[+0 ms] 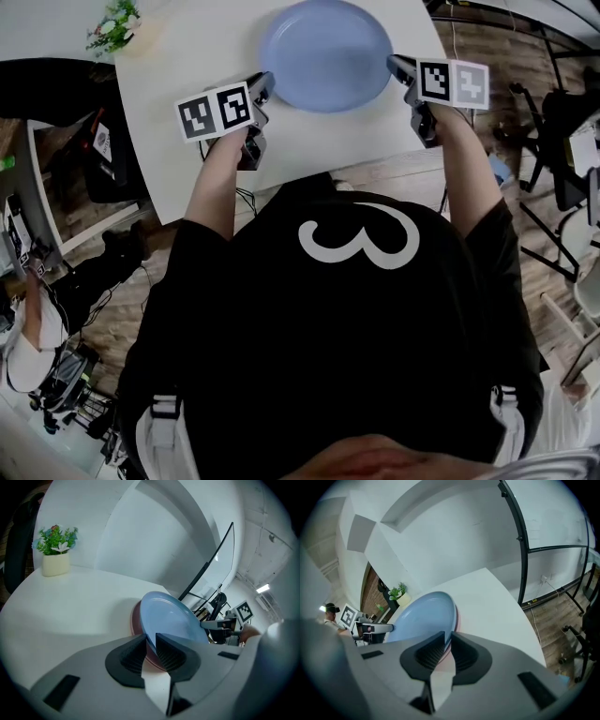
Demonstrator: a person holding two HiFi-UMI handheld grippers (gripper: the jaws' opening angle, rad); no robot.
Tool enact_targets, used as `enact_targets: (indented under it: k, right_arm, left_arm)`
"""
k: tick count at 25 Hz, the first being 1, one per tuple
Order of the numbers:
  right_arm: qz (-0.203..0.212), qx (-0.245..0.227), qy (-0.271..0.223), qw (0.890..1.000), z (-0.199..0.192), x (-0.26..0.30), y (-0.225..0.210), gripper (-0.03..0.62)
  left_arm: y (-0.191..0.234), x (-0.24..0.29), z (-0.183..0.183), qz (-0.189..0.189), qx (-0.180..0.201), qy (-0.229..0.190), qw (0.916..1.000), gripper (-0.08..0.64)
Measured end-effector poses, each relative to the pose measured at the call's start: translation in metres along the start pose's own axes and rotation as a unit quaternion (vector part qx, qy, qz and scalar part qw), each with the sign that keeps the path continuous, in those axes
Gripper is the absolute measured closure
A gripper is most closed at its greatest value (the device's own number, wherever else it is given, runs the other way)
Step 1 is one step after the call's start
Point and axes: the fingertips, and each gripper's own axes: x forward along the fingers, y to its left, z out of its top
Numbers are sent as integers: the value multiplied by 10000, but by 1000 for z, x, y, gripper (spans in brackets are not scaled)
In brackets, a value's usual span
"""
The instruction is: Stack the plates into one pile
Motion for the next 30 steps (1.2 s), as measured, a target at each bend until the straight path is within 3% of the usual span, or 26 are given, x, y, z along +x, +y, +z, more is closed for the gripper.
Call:
enact_targets:
  k: [15, 24, 30]
  right_arm:
    - [-30, 89, -56, 9999, -9, 4, -1, 535]
    - [167, 370, -251, 9989, -14, 0, 0, 532]
    - [315, 299, -500, 9978, -12, -17, 4, 456]
  left_arm:
    - [7, 10, -3, -57, -141, -44, 9999, 503]
    - [5, 11, -8, -79, -134, -100, 9998, 500]
    - [-8, 1, -10, -247, -16, -280, 9993, 442]
